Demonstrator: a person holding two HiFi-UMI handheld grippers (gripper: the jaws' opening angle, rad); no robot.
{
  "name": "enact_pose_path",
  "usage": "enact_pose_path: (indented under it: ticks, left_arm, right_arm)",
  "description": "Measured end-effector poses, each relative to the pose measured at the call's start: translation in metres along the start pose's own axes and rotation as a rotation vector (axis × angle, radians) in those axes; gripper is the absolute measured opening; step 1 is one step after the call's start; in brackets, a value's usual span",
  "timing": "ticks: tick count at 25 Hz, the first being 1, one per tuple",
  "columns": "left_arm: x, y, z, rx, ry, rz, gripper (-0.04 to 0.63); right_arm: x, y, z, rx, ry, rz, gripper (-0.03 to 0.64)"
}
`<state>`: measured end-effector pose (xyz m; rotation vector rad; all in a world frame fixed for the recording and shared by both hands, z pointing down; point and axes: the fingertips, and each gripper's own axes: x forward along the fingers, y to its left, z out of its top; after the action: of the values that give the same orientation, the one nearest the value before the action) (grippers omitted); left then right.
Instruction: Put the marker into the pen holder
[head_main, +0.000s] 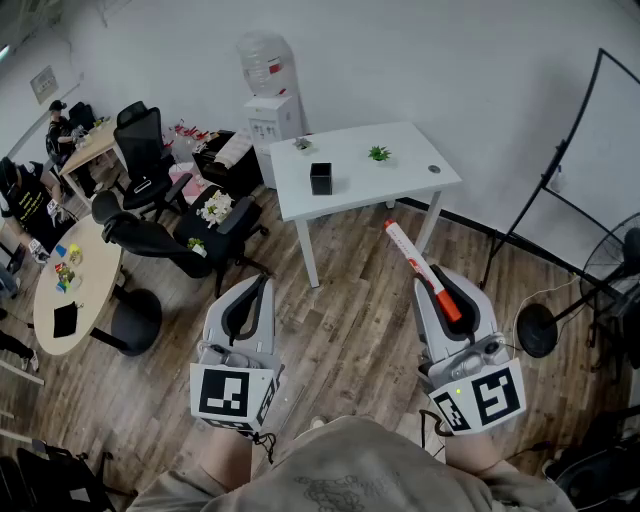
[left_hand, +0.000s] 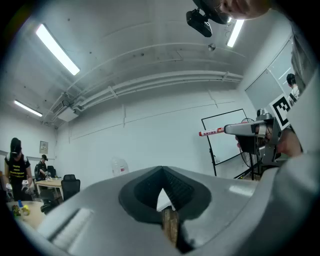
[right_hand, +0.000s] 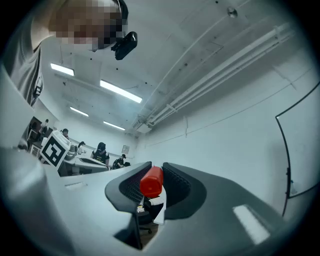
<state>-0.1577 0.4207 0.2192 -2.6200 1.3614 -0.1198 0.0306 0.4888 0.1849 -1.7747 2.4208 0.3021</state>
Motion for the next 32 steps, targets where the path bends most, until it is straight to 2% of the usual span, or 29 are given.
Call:
enact_pose_path:
  ticks: [3,8,21,26,32]
  left_arm:
    - [0.001,-0.009,0.004,-0.001,0.013,0.003,0.0]
    - [0.004,-0.024,0.007,0.007,0.019,0.002,0.0]
    - [0.002,-0.081,-0.016,-0.009,0.081,0.042,0.0]
    - [0.0,-0.087,-0.019,0.0,0.099,0.047,0.0]
    - [0.011,-0.082,-0.016,0.003,0.081,0.048,0.0]
  right_arm:
    - [-0.004,-0.01,-0.007,0.017,0.029,-0.01,0.098]
    - [-0.012,-0.017,-0.01,0.023,0.04,0.023,0.098]
    - [-0.05,-0.046,-0.041,0.049,0.099,0.083,0.098]
    - [-0.053,-0.051,-0.045,0.064,0.105,0.092,0.098]
    - [-0.048,-0.055,-0.047,0.056,0.099,0.091,0.098]
